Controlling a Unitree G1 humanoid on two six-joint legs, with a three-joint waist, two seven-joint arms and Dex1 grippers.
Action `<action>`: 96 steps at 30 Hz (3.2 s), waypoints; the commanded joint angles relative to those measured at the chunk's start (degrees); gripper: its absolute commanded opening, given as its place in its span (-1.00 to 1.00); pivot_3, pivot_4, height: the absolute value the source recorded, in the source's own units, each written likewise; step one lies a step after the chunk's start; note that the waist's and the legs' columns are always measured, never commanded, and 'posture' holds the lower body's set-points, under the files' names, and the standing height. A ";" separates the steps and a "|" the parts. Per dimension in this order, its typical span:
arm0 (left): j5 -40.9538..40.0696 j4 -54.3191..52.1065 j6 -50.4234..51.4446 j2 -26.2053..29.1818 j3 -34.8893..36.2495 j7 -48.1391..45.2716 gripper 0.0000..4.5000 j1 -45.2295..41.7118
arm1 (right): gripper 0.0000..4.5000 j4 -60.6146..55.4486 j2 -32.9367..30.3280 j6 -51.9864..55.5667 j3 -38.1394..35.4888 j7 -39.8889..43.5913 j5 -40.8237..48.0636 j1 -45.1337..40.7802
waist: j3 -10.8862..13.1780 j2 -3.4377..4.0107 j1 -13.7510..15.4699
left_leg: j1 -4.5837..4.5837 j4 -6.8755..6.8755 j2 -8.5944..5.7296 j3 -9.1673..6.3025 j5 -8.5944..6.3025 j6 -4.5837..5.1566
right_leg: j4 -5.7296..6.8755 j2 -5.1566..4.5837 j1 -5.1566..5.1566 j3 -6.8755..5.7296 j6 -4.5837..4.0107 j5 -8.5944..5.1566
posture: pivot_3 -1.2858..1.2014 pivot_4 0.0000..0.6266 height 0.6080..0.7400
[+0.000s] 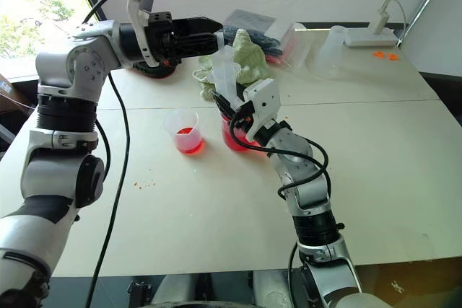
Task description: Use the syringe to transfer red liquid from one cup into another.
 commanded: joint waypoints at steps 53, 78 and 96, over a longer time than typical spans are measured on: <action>-14.37 -23.11 10.68 12.39 7.51 8.55 0.24 18.19 | -0.35 -9.25 -4.16 8.69 -3.54 -2.05 3.62 -7.48 | -0.01 -0.02 0.24 | -0.03 0.13 -0.04 -0.15 -0.01 0.01 | 0.06 -0.01 0.06 -0.02 0.00 0.00 | 0.03 -0.52 1.00; -10.94 -18.51 6.29 2.67 1.27 9.77 0.24 12.67 | -0.35 -12.63 -3.66 10.84 -1.45 -2.69 3.90 -6.32 | -0.01 -0.02 0.15 | -0.04 0.14 -0.03 -0.17 -0.01 0.01 | 0.05 0.00 0.06 -0.03 0.00 0.00 | 0.03 -0.52 1.00; -7.80 -16.07 2.08 -2.25 -0.75 9.18 0.24 10.85 | -0.35 -12.84 -3.35 11.44 -1.28 -3.31 3.92 -6.41 | -0.01 -0.02 0.11 | -0.04 0.14 -0.03 -0.17 -0.01 0.01 | 0.04 0.00 0.06 -0.02 0.00 0.00 | 0.03 -0.52 1.00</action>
